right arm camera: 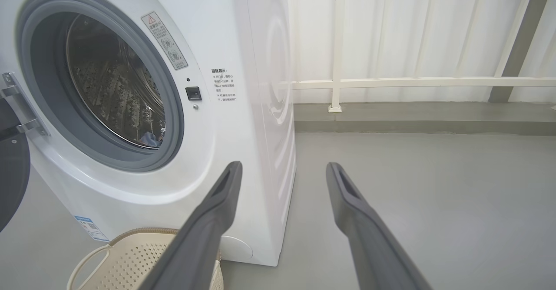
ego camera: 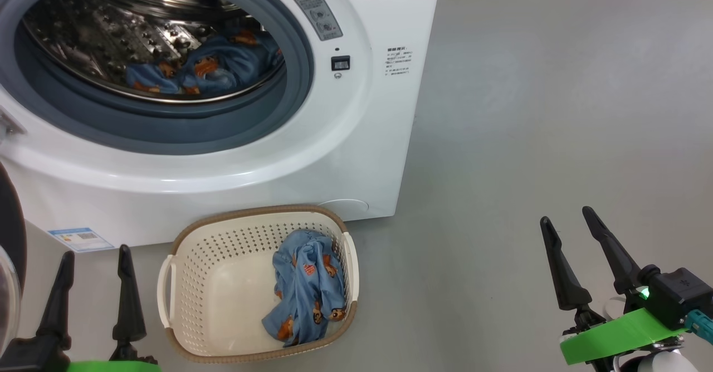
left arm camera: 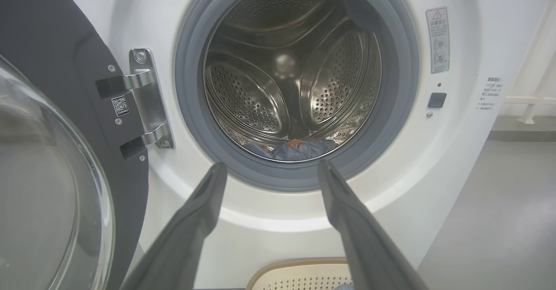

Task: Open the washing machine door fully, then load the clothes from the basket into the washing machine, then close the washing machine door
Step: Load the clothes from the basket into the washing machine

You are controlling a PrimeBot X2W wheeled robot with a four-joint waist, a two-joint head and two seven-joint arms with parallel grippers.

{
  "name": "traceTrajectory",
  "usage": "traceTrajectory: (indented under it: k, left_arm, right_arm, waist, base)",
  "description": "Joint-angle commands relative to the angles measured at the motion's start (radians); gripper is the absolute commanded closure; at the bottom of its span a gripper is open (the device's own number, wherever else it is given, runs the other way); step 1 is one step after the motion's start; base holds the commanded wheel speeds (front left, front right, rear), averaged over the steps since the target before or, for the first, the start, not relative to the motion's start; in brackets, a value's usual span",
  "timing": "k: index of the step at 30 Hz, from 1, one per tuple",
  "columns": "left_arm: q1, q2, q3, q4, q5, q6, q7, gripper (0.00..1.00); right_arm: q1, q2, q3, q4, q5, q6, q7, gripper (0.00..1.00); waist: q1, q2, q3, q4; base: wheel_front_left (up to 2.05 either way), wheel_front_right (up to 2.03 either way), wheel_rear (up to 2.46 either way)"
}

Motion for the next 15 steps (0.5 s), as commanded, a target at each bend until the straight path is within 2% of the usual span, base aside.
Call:
traceTrajectory:
  k: [1, 7, 15]
  left_arm:
    - [-0.005, 0.009, 0.028, -0.032, -0.007, 0.001, -0.006, 0.00]
    - [-0.007, 0.009, 0.022, -0.020, -0.010, 0.002, -0.006, 0.00]
    - [-0.045, 0.010, -0.014, 0.090, -0.027, 0.001, -0.006, 0.00]
  right_arm:
    - [0.002, -0.021, 0.012, -0.028, 0.004, 0.004, -0.008, 0.00]
    - [-0.001, -0.020, 0.013, -0.031, 0.004, 0.004, -0.008, 0.00]
    - [-0.033, -0.009, 0.017, -0.045, -0.001, 0.004, -0.008, 0.00]
  waist:
    - [0.0000, 0.0000, 0.000, 0.000]
    - [0.0000, 0.0000, 0.008, -0.002]
    - [0.0000, 0.0000, 0.072, -0.015]
  base:
    - [0.00, 0.00, 0.00]
    - [0.00, 0.00, 0.00]
    - [0.00, 0.00, 0.00]
